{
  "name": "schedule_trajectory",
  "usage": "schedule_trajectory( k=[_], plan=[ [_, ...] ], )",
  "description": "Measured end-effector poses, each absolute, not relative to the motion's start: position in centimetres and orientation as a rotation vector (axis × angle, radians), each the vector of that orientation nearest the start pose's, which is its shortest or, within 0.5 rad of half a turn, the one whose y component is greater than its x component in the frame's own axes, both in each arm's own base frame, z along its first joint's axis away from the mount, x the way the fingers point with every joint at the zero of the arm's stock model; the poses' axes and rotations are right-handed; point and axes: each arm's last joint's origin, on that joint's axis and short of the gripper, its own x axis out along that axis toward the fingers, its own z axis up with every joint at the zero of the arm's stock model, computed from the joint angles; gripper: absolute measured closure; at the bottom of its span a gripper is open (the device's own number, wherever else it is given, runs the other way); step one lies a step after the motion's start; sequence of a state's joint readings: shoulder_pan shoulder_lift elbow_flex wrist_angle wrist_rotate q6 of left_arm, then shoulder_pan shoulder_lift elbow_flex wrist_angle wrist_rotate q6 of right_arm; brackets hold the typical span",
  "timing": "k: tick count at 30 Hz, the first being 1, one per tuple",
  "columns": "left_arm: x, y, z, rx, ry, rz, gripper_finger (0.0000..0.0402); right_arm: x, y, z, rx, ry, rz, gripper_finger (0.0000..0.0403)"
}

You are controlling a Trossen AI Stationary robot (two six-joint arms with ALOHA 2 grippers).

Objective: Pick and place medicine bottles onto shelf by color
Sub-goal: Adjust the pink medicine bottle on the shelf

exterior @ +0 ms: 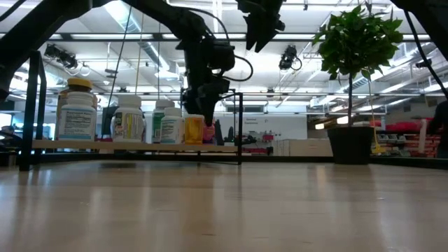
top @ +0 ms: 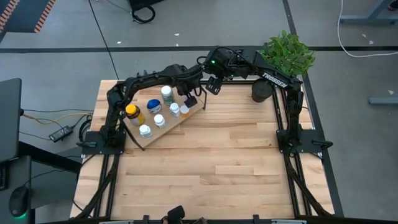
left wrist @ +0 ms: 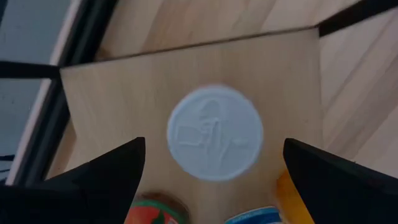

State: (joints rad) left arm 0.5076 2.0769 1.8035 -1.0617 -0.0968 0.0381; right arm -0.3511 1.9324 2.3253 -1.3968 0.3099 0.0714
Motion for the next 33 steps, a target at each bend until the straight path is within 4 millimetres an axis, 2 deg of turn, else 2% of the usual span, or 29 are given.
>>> schedule_trajectory(
  k=[18, 22, 26, 33],
  plan=[
    [37.3, 21.1, 23.3, -0.22, 1.264, 0.495, 0.0017, 34.3, -13.5, 41.9, 0.09, 0.997, -0.641, 0.0146],
    [37.2, 21.2, 23.3, -0.165, 1.28, 0.534, 0.0018, 34.3, -13.4, 41.9, 0.093, 0.997, -0.639, 0.0146],
    [37.1, 21.5, 23.4, -0.142, 1.282, 0.535, 0.0035, 34.3, -13.4, 41.9, 0.095, 0.996, -0.64, 0.0146],
    [37.0, 21.7, 23.4, -0.144, 1.277, 0.54, 0.0091, 34.3, -13.4, 41.9, 0.094, 0.996, -0.639, 0.0146]
  ],
)
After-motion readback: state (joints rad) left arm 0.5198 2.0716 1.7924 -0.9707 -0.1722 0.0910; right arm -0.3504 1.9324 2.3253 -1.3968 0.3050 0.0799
